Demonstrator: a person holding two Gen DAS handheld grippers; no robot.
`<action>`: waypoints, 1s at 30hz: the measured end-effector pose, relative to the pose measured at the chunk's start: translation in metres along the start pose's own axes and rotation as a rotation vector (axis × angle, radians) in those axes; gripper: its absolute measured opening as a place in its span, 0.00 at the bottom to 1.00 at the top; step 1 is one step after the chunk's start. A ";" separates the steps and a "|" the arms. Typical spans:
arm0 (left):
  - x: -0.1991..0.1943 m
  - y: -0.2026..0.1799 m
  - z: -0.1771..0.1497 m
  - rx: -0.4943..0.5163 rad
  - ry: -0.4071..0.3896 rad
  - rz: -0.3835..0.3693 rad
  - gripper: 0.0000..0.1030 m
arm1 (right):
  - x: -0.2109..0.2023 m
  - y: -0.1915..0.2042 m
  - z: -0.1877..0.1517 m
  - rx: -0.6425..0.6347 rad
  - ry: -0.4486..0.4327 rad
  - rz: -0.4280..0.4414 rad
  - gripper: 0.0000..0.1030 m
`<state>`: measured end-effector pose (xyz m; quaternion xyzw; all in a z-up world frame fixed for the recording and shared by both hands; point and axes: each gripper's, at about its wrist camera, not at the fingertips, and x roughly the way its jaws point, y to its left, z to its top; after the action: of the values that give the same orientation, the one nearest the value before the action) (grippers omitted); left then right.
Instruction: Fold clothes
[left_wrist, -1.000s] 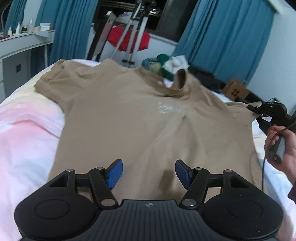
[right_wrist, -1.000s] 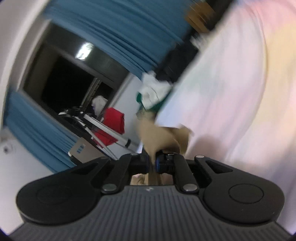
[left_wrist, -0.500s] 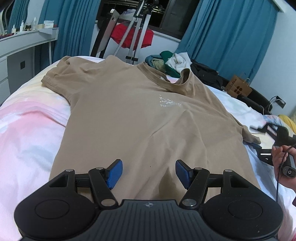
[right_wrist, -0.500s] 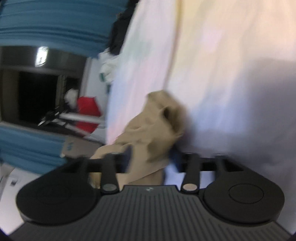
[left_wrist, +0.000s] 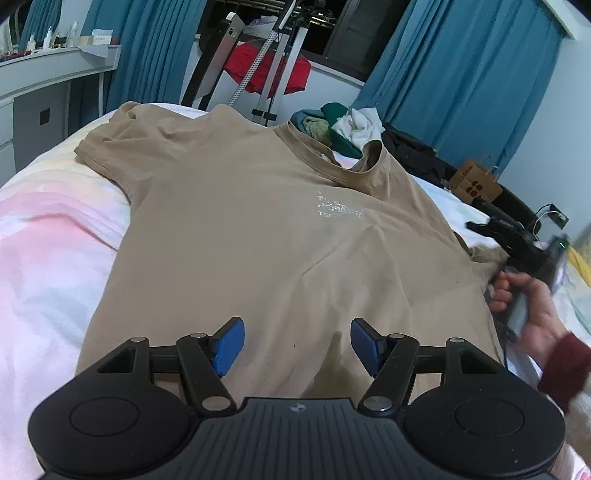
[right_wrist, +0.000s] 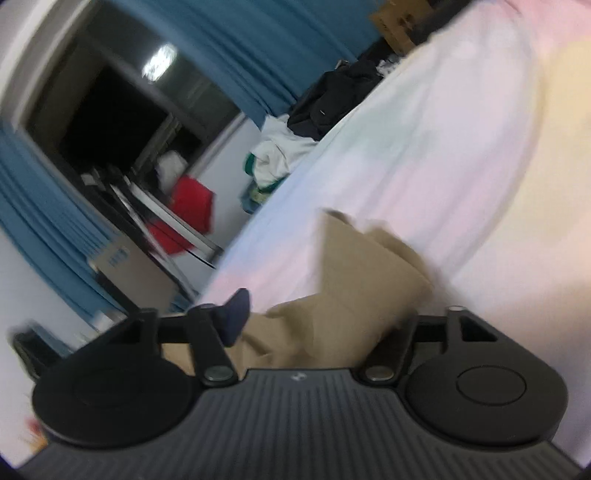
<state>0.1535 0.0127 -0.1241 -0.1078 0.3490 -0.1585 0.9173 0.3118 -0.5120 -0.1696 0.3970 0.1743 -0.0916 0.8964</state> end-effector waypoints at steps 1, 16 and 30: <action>0.002 0.000 0.000 0.001 0.002 -0.003 0.64 | 0.006 0.003 0.002 -0.029 0.008 -0.034 0.27; -0.016 0.003 0.007 0.007 -0.050 0.032 0.64 | -0.055 0.002 0.021 -0.180 -0.287 -0.301 0.06; -0.030 0.050 0.033 -0.117 -0.091 0.116 0.64 | -0.048 0.234 -0.107 -0.867 -0.292 -0.133 0.06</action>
<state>0.1656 0.0729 -0.0970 -0.1480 0.3212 -0.0794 0.9320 0.3129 -0.2745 -0.0586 -0.0438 0.0935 -0.1224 0.9871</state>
